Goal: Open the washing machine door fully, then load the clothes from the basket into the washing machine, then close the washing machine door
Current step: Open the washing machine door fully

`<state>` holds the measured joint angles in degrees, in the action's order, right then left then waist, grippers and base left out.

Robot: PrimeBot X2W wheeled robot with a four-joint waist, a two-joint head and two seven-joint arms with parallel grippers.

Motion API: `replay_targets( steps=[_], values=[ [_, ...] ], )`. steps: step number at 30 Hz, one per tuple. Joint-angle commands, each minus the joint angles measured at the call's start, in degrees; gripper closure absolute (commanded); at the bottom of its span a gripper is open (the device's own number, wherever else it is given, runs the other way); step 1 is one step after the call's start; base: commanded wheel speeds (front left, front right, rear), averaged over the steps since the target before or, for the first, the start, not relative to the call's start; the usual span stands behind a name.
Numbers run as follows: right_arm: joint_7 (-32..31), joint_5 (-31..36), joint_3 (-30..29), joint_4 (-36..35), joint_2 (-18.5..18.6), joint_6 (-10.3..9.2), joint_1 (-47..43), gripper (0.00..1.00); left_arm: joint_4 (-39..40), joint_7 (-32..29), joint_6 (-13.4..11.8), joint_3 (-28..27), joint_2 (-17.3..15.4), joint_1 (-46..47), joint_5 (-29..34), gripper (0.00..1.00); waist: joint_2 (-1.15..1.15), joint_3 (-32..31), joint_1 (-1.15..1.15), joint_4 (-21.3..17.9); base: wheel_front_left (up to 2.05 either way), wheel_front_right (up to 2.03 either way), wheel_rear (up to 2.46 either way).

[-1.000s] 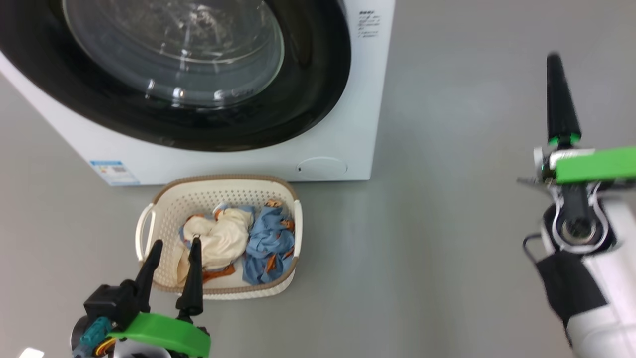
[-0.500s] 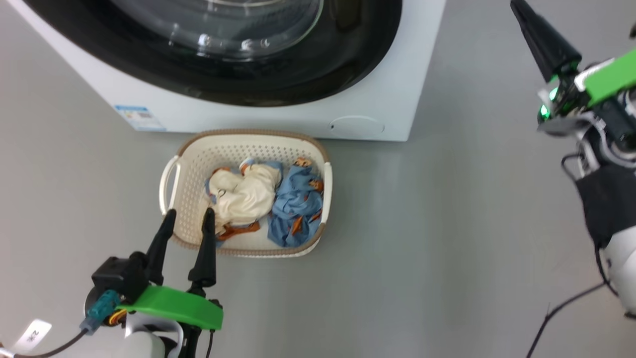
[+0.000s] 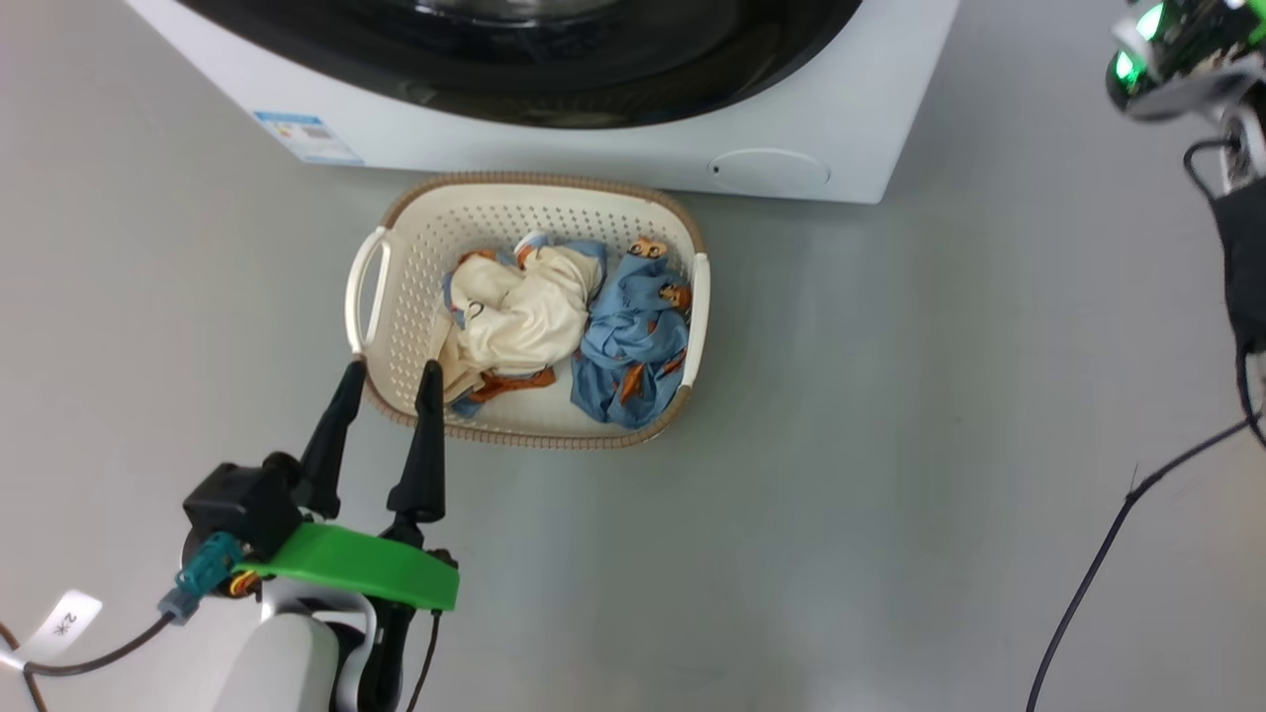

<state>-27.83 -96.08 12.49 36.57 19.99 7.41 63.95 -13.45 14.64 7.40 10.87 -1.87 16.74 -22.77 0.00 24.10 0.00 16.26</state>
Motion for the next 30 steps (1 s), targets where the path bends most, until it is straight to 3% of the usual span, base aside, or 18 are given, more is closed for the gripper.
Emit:
replay_targets(
  steps=[1,14,30],
  values=[
    [-0.46,1.26,0.54,-1.04,-0.35,0.08,1.83,1.00,1.63,0.36,0.09,-1.47,-1.02,1.31,-0.56,0.00,0.00,1.73,0.00,1.18,0.00,0.00,0.00],
    [-2.25,4.64,1.43,2.24,-0.12,0.08,11.41,1.00,3.43,0.36,0.09,1.11,-1.01,3.43,-2.97,0.00,0.00,6.08,0.00,4.76,0.00,0.00,0.00],
    [-1.99,7.22,2.74,4.33,-0.06,0.08,15.32,1.00,4.30,0.36,0.09,3.37,-1.01,3.89,-4.26,0.00,0.00,8.09,0.00,7.54,0.00,0.00,0.00]
  ],
)
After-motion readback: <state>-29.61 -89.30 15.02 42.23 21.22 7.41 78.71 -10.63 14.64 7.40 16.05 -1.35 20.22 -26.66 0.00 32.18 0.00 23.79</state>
